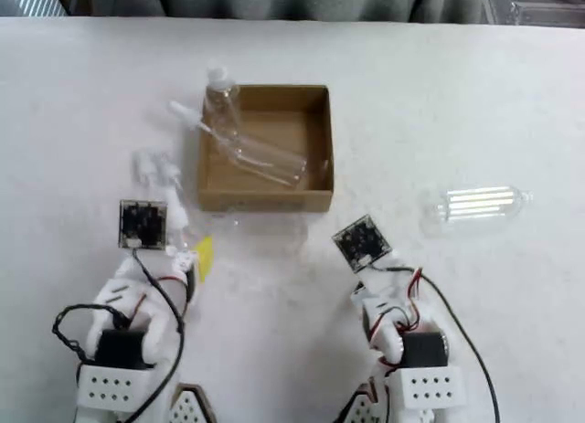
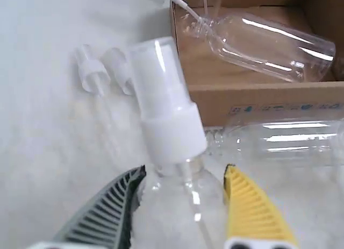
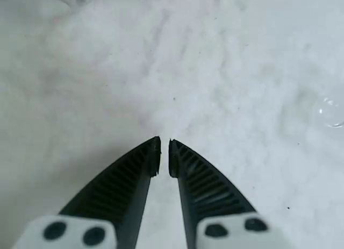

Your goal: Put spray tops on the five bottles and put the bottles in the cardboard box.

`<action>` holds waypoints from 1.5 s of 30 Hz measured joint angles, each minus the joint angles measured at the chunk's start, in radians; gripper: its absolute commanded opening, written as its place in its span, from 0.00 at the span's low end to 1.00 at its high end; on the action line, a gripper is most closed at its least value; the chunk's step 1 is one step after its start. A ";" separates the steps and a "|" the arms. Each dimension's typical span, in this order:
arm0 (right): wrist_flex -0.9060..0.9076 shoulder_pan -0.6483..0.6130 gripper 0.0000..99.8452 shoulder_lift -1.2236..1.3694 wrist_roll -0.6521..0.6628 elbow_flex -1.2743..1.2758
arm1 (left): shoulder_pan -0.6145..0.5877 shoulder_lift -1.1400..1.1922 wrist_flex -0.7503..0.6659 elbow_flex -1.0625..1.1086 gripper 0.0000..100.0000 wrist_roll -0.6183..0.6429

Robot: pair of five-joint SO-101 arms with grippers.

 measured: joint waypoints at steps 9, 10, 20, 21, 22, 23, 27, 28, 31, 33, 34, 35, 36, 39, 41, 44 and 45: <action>0.140 0.000 0.01 0.000 0.060 -0.215 | 0.000 -0.002 0.008 0.000 0.02 -0.005; 0.153 0.000 0.01 0.003 0.060 -0.244 | 0.000 -0.002 0.008 -0.002 0.02 -0.005; 0.178 -0.005 0.01 0.473 0.061 -0.657 | -0.061 0.173 -0.002 -0.069 0.02 -0.038; 0.178 -0.012 0.01 0.537 0.061 -0.707 | -0.064 0.213 -0.003 -0.083 0.02 -0.040; 0.180 -0.023 0.02 0.605 0.060 -0.763 | -0.066 0.250 -0.003 -0.097 0.02 -0.040; 0.186 -0.034 0.02 0.667 0.060 -0.815 | -0.068 0.285 -0.011 -0.106 0.02 -0.040; 0.213 -0.098 0.02 0.901 0.060 -1.010 | -0.068 0.365 -0.057 -0.120 0.02 -0.040; 0.218 -0.115 0.02 0.948 0.060 -1.053 | -0.068 0.371 -0.061 -0.120 0.02 -0.040; 0.221 -0.176 0.06 1.074 0.060 -1.174 | -0.068 0.382 -0.064 -0.123 0.02 -0.040; 0.235 -0.215 0.10 1.151 0.060 -1.252 | -0.080 0.382 -0.066 -0.124 0.02 -0.040; 0.242 -0.233 0.11 1.189 0.061 -1.290 | -0.097 0.385 -0.066 -0.124 0.02 -0.040; 0.247 -0.253 0.12 1.229 0.061 -1.327 | -0.110 0.388 -0.066 -0.124 0.02 -0.040; 0.250 -0.272 0.13 1.270 0.061 -1.363 | -0.123 0.388 -0.066 -0.124 0.02 -0.040; 0.250 -0.324 0.13 1.402 0.071 -1.467 | -0.146 0.388 -0.064 -0.124 0.02 -0.040; 0.250 -0.350 0.13 1.494 0.107 -1.544 | -0.150 0.388 -0.069 -0.124 0.02 -0.040; 0.250 -0.373 0.20 1.613 0.143 -1.653 | -0.150 0.399 -0.083 -0.124 0.02 -0.040; 0.250 -0.374 0.23 1.646 0.147 -1.688 | -0.150 0.400 -0.084 -0.124 0.02 -0.040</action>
